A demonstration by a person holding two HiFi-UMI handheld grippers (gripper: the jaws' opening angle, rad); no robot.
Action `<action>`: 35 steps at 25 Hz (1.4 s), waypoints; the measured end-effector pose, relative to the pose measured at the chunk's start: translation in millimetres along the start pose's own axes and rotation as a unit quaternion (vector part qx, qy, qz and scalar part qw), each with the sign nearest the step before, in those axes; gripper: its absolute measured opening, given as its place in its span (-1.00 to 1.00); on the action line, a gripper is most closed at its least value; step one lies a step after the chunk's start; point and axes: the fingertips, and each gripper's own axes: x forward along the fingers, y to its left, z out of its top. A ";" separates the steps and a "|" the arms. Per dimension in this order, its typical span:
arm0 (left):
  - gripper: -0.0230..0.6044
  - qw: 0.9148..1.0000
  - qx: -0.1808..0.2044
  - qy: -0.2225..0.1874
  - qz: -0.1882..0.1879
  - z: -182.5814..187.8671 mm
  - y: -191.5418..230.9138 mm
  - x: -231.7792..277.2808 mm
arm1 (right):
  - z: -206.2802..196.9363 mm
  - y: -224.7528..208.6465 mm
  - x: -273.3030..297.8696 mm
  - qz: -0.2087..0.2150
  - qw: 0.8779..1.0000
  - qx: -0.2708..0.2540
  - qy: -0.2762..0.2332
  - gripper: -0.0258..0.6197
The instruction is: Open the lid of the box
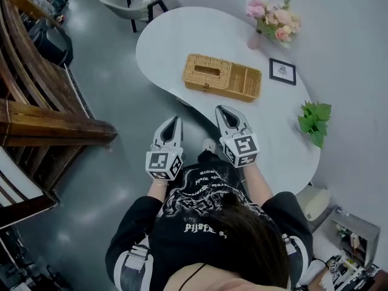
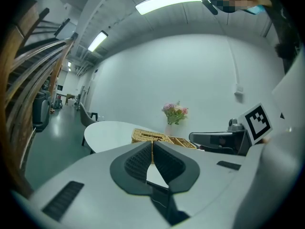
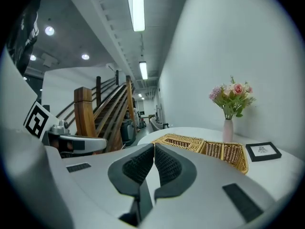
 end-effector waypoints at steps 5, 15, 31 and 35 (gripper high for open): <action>-0.84 1.000 0.006 0.003 0.009 4.2 -7.2 34.7 | 11.1 -22.6 20.0 0.019 1.000 -0.013 -0.002 -0.84; -0.84 0.999 0.001 -0.008 0.040 16.8 -5.5 68.8 | 15.0 -31.5 38.4 0.065 0.997 -0.046 0.016 -0.83; -0.84 1.000 0.018 0.000 0.012 50.5 50.6 113.6 | 29.5 -28.6 90.9 0.087 0.989 -0.096 0.075 -0.50; -0.84 1.000 0.014 0.005 0.005 53.3 65.5 123.6 | 23.0 -28.5 102.9 0.089 0.984 -0.112 0.109 -0.45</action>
